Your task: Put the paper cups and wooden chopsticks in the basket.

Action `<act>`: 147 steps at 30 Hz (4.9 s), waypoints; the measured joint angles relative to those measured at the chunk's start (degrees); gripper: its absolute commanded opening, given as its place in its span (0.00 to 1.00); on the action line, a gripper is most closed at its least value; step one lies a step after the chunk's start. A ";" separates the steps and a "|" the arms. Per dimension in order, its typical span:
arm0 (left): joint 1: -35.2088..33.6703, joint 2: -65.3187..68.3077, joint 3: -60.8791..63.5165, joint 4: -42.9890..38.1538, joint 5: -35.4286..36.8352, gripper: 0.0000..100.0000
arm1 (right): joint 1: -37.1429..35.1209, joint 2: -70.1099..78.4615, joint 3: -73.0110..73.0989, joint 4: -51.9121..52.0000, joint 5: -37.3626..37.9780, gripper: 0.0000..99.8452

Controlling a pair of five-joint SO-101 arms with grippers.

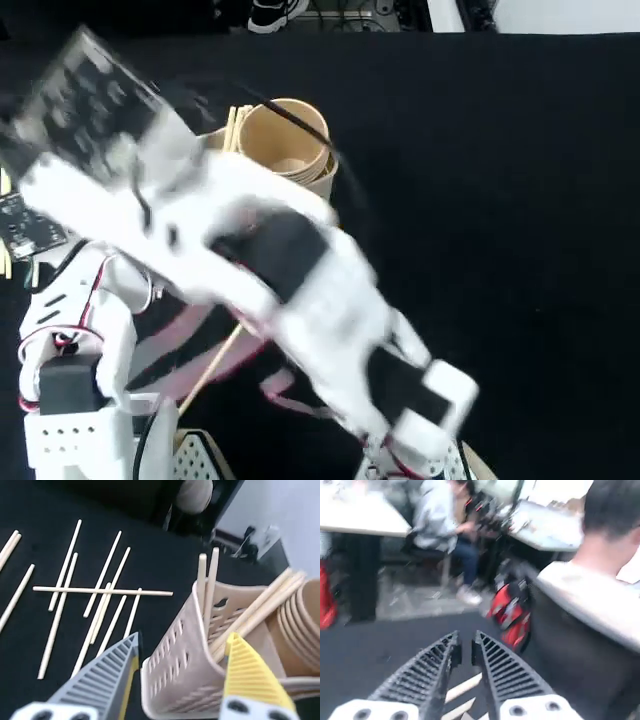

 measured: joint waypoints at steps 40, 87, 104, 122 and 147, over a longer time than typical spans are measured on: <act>-0.26 -24.53 5.27 7.91 -6.77 0.14 | 10.90 62.77 -38.59 -48.53 -4.22 0.01; -9.67 29.27 -35.34 24.44 -7.38 0.30 | 59.78 -48.35 8.44 48.79 15.82 0.05; -16.09 79.65 -58.99 22.77 -21.71 0.31 | 64.62 -69.63 82.99 38.51 20.22 0.05; -17.32 132.92 -123.34 37.01 -25.93 0.31 | 64.00 -79.82 125.19 11.52 14.77 0.05; -35.16 148.84 -130.90 24.44 -35.25 0.05 | 64.00 -76.13 134.59 2.02 13.54 0.05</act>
